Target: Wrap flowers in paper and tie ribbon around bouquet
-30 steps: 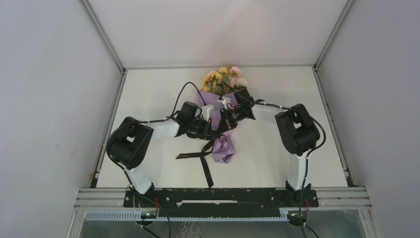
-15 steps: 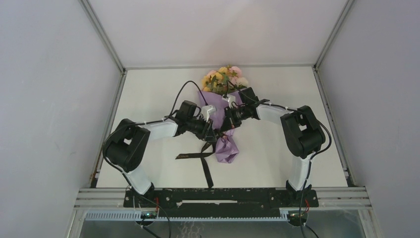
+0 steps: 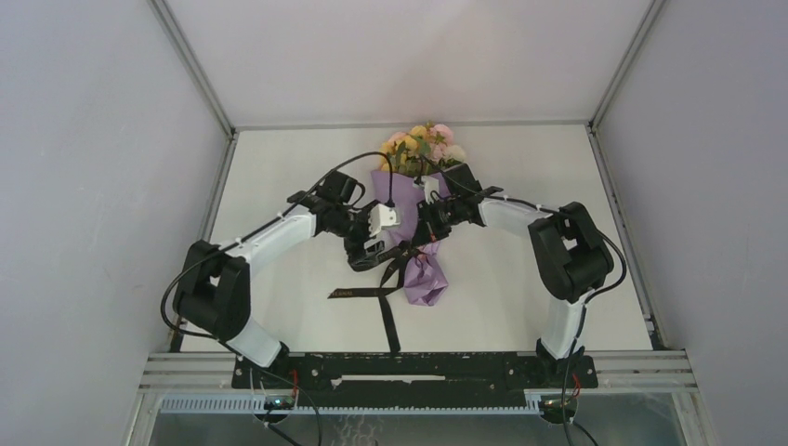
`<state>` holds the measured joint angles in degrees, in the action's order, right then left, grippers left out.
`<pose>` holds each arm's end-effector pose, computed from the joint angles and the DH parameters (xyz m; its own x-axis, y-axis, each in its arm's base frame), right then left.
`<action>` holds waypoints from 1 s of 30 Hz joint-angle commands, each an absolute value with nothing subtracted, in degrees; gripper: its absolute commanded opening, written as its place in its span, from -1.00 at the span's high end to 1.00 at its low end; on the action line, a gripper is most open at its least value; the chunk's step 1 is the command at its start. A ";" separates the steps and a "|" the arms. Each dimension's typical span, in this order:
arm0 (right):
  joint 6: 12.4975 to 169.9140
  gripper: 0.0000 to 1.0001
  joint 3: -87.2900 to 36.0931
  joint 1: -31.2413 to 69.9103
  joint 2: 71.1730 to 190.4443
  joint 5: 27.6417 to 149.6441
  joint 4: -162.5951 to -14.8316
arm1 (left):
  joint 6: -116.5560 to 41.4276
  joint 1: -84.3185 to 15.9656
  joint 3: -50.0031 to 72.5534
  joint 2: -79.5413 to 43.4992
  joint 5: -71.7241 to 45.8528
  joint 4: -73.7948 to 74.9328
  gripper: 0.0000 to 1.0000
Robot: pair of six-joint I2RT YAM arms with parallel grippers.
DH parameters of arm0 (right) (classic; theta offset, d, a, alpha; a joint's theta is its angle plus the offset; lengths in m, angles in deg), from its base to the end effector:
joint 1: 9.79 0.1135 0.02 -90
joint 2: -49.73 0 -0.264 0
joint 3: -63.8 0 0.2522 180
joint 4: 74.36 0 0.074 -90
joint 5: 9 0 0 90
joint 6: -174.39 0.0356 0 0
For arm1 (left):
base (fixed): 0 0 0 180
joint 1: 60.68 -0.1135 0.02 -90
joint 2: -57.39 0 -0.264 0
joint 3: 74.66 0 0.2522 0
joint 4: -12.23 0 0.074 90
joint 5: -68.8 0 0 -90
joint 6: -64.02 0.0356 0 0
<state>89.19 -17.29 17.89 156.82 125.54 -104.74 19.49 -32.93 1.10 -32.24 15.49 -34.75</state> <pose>0.3243 0.1983 0.1725 -0.7913 -0.3478 -0.5029 -0.6109 0.4816 0.6284 0.2672 -0.1646 0.2275 -0.0922 0.6945 -0.7136 0.9934 0.1127 -0.0187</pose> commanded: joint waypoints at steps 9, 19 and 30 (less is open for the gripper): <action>88.69 1.00 -17.38 18.79 152.47 122.49 -104.90 | 38.21 -33.99 -0.86 -37.72 -4.10 -36.98 -0.72; 88.96 1.00 -17.38 18.77 151.80 121.27 -105.44 | 41.02 -30.83 -6.83 -37.43 -5.36 -31.43 -0.37; 90.68 1.00 -15.07 16.77 147.49 114.87 -107.78 | 40.20 -30.82 -9.75 -33.26 -8.97 -28.63 1.00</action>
<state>89.25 -16.73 18.17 152.36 118.10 -107.76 40.01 -30.57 -7.75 -37.33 -6.69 -29.44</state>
